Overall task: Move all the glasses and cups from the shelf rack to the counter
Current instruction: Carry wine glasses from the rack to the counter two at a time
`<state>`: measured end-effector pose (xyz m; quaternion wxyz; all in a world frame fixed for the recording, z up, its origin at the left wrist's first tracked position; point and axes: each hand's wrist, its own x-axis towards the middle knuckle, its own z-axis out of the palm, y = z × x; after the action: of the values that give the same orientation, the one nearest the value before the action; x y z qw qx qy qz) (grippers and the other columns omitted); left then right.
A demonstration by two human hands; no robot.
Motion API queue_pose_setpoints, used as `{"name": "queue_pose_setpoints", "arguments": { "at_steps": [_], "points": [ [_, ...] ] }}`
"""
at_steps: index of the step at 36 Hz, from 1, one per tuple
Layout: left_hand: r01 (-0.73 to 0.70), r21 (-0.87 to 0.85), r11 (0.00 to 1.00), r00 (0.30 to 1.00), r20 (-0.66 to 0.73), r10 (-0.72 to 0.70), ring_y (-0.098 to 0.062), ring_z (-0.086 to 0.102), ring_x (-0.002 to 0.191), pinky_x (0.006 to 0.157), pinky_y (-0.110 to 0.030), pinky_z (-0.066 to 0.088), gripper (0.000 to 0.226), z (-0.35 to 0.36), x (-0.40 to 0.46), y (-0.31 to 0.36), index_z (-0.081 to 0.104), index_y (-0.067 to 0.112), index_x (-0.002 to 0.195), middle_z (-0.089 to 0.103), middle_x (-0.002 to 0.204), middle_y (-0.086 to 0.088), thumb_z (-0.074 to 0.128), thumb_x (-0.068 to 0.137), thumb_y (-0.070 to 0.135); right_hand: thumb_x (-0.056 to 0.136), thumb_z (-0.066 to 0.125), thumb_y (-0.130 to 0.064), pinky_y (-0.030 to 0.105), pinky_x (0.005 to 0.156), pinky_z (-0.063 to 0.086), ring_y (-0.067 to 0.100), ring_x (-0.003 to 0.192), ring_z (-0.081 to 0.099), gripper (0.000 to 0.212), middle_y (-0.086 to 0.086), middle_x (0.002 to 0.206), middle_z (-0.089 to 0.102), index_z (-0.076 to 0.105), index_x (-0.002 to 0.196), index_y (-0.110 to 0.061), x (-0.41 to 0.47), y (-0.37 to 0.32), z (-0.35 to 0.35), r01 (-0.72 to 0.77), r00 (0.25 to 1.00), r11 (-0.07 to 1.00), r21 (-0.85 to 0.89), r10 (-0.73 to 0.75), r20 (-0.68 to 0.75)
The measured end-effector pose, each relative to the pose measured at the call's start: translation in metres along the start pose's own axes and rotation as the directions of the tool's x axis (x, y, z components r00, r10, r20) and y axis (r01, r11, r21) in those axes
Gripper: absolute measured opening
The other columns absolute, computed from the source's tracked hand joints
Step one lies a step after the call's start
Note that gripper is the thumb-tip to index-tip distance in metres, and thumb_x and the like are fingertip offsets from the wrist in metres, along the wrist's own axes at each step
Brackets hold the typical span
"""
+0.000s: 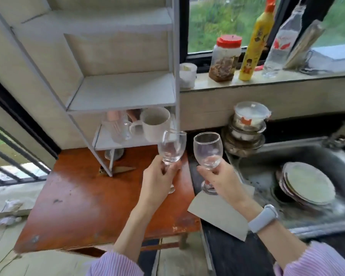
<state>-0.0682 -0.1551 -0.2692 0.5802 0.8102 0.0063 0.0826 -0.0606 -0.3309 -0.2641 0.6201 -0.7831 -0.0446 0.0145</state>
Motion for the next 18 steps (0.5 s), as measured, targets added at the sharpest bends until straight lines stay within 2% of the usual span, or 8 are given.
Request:
{"name": "queue_pose_setpoints", "arguments": {
  "at_steps": [5,8,10,13,15,16,18],
  "points": [
    [-0.075,0.035,0.997,0.987,0.143,0.069,-0.004,0.051,0.05,0.045,-0.014,0.041,0.009,0.075,-0.031,0.014,0.053,0.034,0.083,0.054,0.057,0.012,0.061,0.083,0.037,0.08,0.069,-0.021,0.019,0.048,0.041,0.005,0.046,0.049,0.015,-0.008,0.05,0.055,0.057,0.089,-0.02,-0.055,0.038,-0.066,-0.116,0.984,0.993,0.003,0.115,-0.136],
    [-0.102,0.01,0.995,0.969,0.226,0.097,-0.001,0.049,0.051,0.05,-0.018,0.041,0.019,0.128,-0.052,0.032,0.053,0.031,0.084,0.058,0.061,0.008,0.064,0.078,0.045,0.076,0.073,-0.026,0.024,0.062,0.048,0.007,0.06,0.059,0.022,-0.004,0.067,0.065,0.058,0.091,-0.022,-0.094,0.053,-0.115,-0.173,0.952,0.984,0.042,0.178,-0.249],
    [-0.132,-0.022,0.991,0.949,0.285,0.133,-0.003,0.048,0.049,0.051,-0.018,0.04,0.024,0.165,-0.07,0.048,0.053,0.03,0.087,0.056,0.058,0.006,0.064,0.077,0.048,0.074,0.074,-0.027,0.013,0.059,0.046,-0.003,0.059,0.058,0.022,-0.013,0.064,0.065,0.056,0.087,-0.027,-0.124,0.059,-0.15,-0.154,0.94,0.987,0.044,0.16,-0.302],
    [-0.155,-0.104,0.982,0.914,0.362,0.182,-0.009,0.047,0.052,0.05,-0.022,0.04,0.023,0.223,-0.103,0.073,0.055,0.025,0.088,0.058,0.062,-0.001,0.068,0.077,0.04,0.074,0.075,-0.021,0.005,0.057,0.041,-0.008,0.059,0.057,0.025,-0.012,0.069,0.063,0.055,0.088,-0.026,-0.174,0.066,-0.203,-0.143,0.908,0.988,0.065,0.157,-0.389],
    [-0.143,-0.13,0.981,0.891,0.414,0.185,-0.021,0.052,0.058,0.055,-0.037,0.046,0.026,0.262,-0.13,0.09,0.056,0.021,0.088,0.062,0.071,-0.011,0.07,0.075,0.038,0.075,0.073,-0.015,0.004,0.056,0.04,-0.005,0.058,0.056,0.025,-0.008,0.072,0.06,0.055,0.092,-0.02,-0.209,0.071,-0.238,-0.151,0.875,0.986,0.07,0.166,-0.455],
    [-0.144,-0.131,0.981,0.88,0.436,0.187,-0.023,0.054,0.061,0.057,-0.04,0.048,0.025,0.281,-0.143,0.097,0.056,0.022,0.087,0.063,0.072,-0.011,0.071,0.075,0.037,0.076,0.073,-0.013,0.005,0.054,0.04,-0.001,0.056,0.055,0.026,-0.006,0.071,0.059,0.055,0.093,-0.017,-0.228,0.073,-0.254,-0.155,0.856,0.984,0.087,0.178,-0.486],
    [-0.17,-0.129,0.977,0.853,0.478,0.211,-0.015,0.058,0.065,0.061,-0.031,0.048,0.022,0.318,-0.169,0.109,0.056,0.026,0.085,0.065,0.074,-0.001,0.073,0.075,0.036,0.077,0.071,-0.011,0.007,0.049,0.039,0.008,0.053,0.052,0.027,0.0,0.068,0.056,0.053,0.097,-0.011,-0.264,0.078,-0.285,-0.164,0.819,0.981,0.105,0.195,-0.539]
  ]
}}
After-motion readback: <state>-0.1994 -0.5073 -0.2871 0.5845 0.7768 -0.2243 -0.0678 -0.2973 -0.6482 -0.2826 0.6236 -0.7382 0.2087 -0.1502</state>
